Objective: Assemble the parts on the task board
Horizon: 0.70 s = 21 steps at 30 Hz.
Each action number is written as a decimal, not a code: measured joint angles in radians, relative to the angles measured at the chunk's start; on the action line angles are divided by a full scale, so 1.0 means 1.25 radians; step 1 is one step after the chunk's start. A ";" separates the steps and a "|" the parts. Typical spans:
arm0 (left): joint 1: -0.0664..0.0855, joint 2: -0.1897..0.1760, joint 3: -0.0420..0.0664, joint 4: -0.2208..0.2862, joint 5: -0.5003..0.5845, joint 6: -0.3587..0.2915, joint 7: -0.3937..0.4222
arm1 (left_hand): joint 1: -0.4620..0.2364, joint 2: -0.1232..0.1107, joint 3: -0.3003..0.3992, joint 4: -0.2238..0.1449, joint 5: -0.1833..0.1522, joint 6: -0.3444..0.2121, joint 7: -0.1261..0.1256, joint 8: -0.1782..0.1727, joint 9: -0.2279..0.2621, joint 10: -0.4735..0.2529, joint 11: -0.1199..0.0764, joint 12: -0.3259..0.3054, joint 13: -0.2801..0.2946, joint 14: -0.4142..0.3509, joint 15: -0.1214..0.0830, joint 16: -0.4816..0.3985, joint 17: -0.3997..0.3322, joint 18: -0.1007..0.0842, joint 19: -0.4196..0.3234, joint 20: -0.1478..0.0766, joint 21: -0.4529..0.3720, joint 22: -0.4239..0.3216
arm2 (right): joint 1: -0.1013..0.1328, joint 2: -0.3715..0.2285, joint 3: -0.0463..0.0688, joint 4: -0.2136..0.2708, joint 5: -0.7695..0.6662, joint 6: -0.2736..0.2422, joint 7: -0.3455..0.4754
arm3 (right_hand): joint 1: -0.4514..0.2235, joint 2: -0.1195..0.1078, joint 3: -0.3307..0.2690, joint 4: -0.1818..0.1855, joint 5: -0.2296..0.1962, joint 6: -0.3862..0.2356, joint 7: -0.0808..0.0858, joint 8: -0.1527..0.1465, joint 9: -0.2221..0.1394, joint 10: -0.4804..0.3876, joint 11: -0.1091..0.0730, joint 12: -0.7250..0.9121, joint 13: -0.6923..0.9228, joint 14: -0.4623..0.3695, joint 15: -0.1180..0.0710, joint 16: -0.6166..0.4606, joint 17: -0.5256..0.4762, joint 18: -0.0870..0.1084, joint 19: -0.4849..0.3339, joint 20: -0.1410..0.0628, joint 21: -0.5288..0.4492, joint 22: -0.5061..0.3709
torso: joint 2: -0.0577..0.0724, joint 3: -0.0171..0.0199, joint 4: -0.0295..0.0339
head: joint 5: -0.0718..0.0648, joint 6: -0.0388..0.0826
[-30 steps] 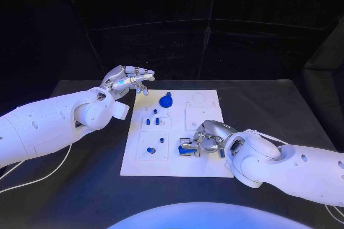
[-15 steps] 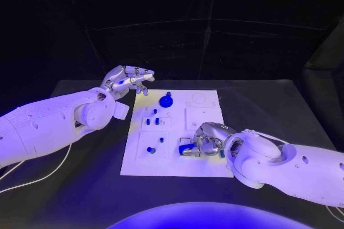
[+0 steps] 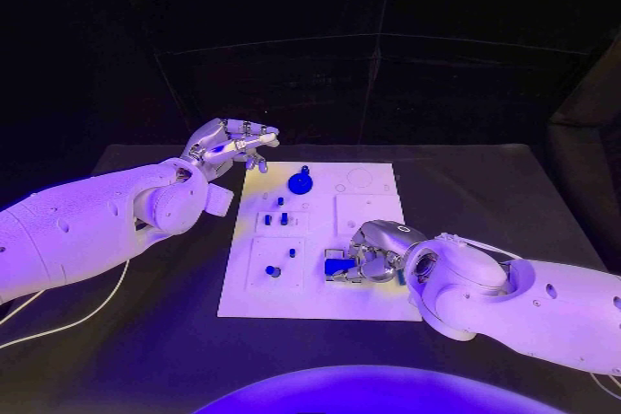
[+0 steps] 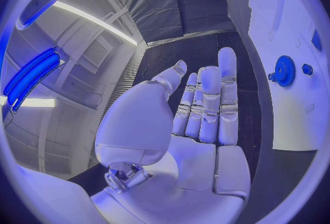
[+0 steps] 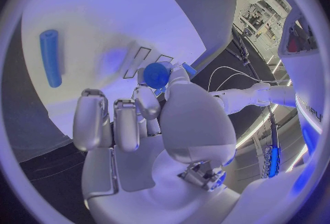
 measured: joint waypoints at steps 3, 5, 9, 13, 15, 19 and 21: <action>0.000 0.000 0.000 0.000 0.000 0.000 0.000 | 0.000 0.000 0.000 0.000 0.000 -0.003 -0.003 0.000 0.000 0.000 0.000 0.000 0.000 -0.003 0.003 0.000 -0.001 0.000 0.000 0.000 0.000 -0.001 | 0.000 -0.001 0.000 0.000 -0.003 -0.002 0.002 | 0.005 0.005 0.000 -0.001 0.028 0.000 0.000 0.004 0.004 0.003 -0.003 0.003 0.003 -0.003 -0.003 0.003 0.000 0.000 0.003 -0.003 0.003 0.004 | 0.000 0.0001 0.0000 | 0.000 0.000; 0.000 -0.001 0.000 0.000 0.000 0.000 0.000 | 0.000 0.000 0.000 0.000 0.000 -0.003 -0.003 0.000 0.000 0.000 0.000 0.000 0.000 -0.003 0.003 0.000 -0.001 0.000 0.000 0.000 0.000 -0.001 | 0.000 -0.001 0.000 0.000 -0.005 -0.003 0.003 | 0.005 0.005 -0.001 0.000 0.047 0.003 0.003 0.005 0.004 0.004 -0.004 0.003 0.005 -0.001 -0.005 0.005 0.000 0.000 0.003 -0.003 0.003 0.005 | 0.000 0.0001 -0.0001 | 0.000 0.000; 0.000 -0.001 0.000 0.000 0.000 0.000 0.000 | 0.000 0.000 0.000 0.000 0.000 -0.003 -0.003 0.000 0.000 0.000 0.000 0.000 0.000 -0.003 0.003 0.000 -0.001 0.000 0.000 0.000 0.000 -0.001 | -0.001 -0.002 -0.001 0.001 -0.007 -0.004 0.007 | 0.005 0.005 -0.003 0.001 0.107 0.006 0.005 0.008 0.007 0.010 -0.010 0.008 0.009 -0.002 -0.009 0.011 0.000 0.000 0.006 -0.006 0.004 0.009 | 0.000 0.0001 -0.0002 | -0.001 -0.001; 0.000 -0.001 0.000 0.000 0.000 0.000 0.000 | 0.000 0.000 -0.001 0.001 0.000 -0.003 -0.003 0.000 0.000 0.000 0.000 0.000 0.000 -0.003 0.003 0.000 -0.001 0.000 0.000 0.000 0.000 -0.001 | -0.001 -0.004 -0.001 0.002 -0.008 -0.006 0.011 | 0.005 0.005 -0.006 0.002 0.143 0.009 0.009 0.008 0.007 0.013 -0.012 0.020 0.020 -0.001 -0.013 0.019 0.000 0.000 0.010 -0.010 0.012 0.021 | 0.000 0.0001 -0.0002 | -0.002 -0.002; 0.000 -0.002 0.000 0.000 0.000 0.000 0.000 | 0.000 0.000 -0.002 0.002 0.000 -0.003 -0.003 0.000 0.000 0.000 0.000 0.000 0.000 -0.003 0.003 0.000 -0.001 0.000 0.000 0.000 0.000 -0.001 | -0.001 -0.005 -0.001 0.003 -0.009 -0.009 0.014 | 0.002 0.009 -0.007 0.013 0.155 0.012 0.011 0.008 0.007 0.017 -0.011 0.027 0.027 -0.001 -0.013 0.022 0.000 0.000 0.012 -0.012 0.016 0.030 | 0.000 0.0001 -0.0002 | -0.003 -0.002; 0.000 -0.002 0.000 0.001 0.000 0.000 0.000 | 0.000 0.000 -0.002 0.002 0.000 -0.003 -0.003 0.000 0.000 0.000 0.000 0.000 0.000 -0.003 0.003 0.000 -0.001 0.000 0.000 0.000 0.000 -0.001 | -0.001 -0.006 -0.001 0.004 -0.009 -0.020 0.022 | -0.011 0.021 -0.014 0.028 0.180 0.017 0.015 0.000 0.004 0.021 -0.010 0.035 0.038 -0.001 -0.013 0.027 0.000 0.000 0.014 -0.014 0.022 0.043 | 0.000 0.0001 -0.0003 | -0.004 -0.002; 0.000 -0.002 0.000 0.001 0.000 0.000 -0.001 | 0.000 0.000 -0.002 0.002 0.000 -0.003 -0.003 0.002 0.000 0.000 0.000 0.000 0.000 -0.003 0.003 0.000 -0.001 0.000 0.000 0.000 0.000 -0.001 | -0.001 -0.007 -0.001 0.004 -0.009 -0.026 0.026 | -0.014 0.025 -0.015 0.029 0.188 0.018 0.016 0.000 0.002 0.021 -0.010 0.038 0.039 0.002 -0.015 0.031 0.000 -0.013 0.014 -0.014 0.024 0.046 | 0.000 -0.0001 -0.0003 | -0.004 -0.002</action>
